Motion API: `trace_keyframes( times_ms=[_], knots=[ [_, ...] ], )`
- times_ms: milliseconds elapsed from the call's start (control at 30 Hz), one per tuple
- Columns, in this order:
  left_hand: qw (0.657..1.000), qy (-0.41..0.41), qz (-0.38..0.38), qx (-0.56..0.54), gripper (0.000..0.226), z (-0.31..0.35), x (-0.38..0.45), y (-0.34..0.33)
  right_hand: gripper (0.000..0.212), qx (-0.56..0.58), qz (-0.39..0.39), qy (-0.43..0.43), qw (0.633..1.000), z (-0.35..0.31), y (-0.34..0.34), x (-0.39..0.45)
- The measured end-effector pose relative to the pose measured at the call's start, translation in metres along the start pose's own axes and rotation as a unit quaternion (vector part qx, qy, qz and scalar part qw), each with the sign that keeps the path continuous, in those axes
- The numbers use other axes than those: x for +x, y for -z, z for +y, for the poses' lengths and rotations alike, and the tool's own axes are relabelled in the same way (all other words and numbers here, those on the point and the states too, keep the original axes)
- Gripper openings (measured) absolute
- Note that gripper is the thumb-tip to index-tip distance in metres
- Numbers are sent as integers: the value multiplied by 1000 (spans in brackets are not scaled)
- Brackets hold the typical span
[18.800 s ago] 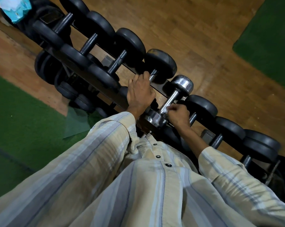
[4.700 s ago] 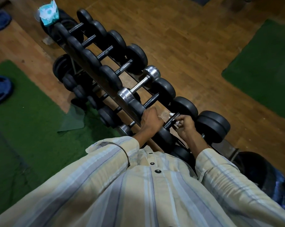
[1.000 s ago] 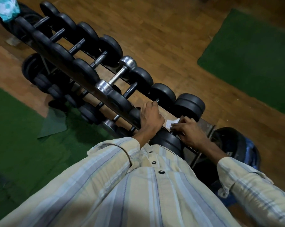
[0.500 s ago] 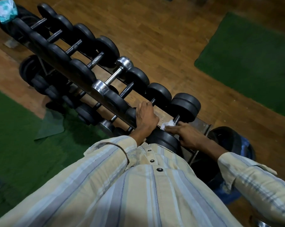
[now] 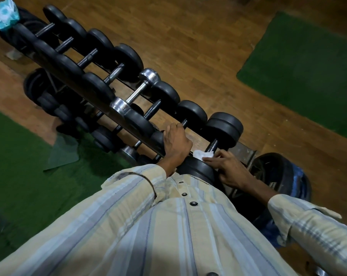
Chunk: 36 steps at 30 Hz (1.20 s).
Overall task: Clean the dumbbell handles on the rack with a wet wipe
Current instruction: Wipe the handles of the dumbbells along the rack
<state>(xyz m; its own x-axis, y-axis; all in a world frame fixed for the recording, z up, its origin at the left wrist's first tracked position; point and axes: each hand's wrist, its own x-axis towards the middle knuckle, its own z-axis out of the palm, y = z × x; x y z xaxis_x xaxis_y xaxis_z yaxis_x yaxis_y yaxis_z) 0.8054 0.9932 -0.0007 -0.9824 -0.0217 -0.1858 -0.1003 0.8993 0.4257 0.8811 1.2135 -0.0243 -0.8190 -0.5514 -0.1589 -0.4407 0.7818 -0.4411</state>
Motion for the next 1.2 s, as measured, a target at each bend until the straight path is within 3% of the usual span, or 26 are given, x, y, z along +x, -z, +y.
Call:
trace_keyframes(
  times_ms=[133,200,367,500,567,667,700,767,900,1033,1100,1200],
  knots=[
    [1000,2,-1,6,35,0,0,0,65,41,48,-26,998,3,-5,-4],
    [1000,3,1,7,34,0,0,0,59,70,74,-86,991,-4,-12,-4],
    [1000,5,4,12,31,1,-1,-1,46,209,183,-280,919,-16,-29,7],
    [1000,7,3,17,32,2,-1,-2,64,408,187,-387,805,-11,-29,29],
    [1000,9,2,18,33,3,-1,-2,51,492,203,-438,724,-10,-25,44],
    [1000,11,1,17,34,4,0,-1,27,655,228,-482,535,-16,-10,55],
    [1000,11,1,19,34,4,0,-1,23,691,221,-480,493,-16,-8,55],
    [1000,13,0,23,34,4,0,0,21,733,185,-470,456,-19,-7,53],
    [1000,8,-1,14,33,4,-1,2,32,741,119,-447,486,-27,-6,44],
    [1000,10,0,10,32,3,-1,3,35,671,85,-478,560,-31,1,39],
    [1000,10,2,3,32,3,-1,2,29,628,82,-498,593,-25,-5,37],
    [1000,11,4,3,31,3,0,3,14,520,62,-526,670,-20,-11,32]
  ],
)
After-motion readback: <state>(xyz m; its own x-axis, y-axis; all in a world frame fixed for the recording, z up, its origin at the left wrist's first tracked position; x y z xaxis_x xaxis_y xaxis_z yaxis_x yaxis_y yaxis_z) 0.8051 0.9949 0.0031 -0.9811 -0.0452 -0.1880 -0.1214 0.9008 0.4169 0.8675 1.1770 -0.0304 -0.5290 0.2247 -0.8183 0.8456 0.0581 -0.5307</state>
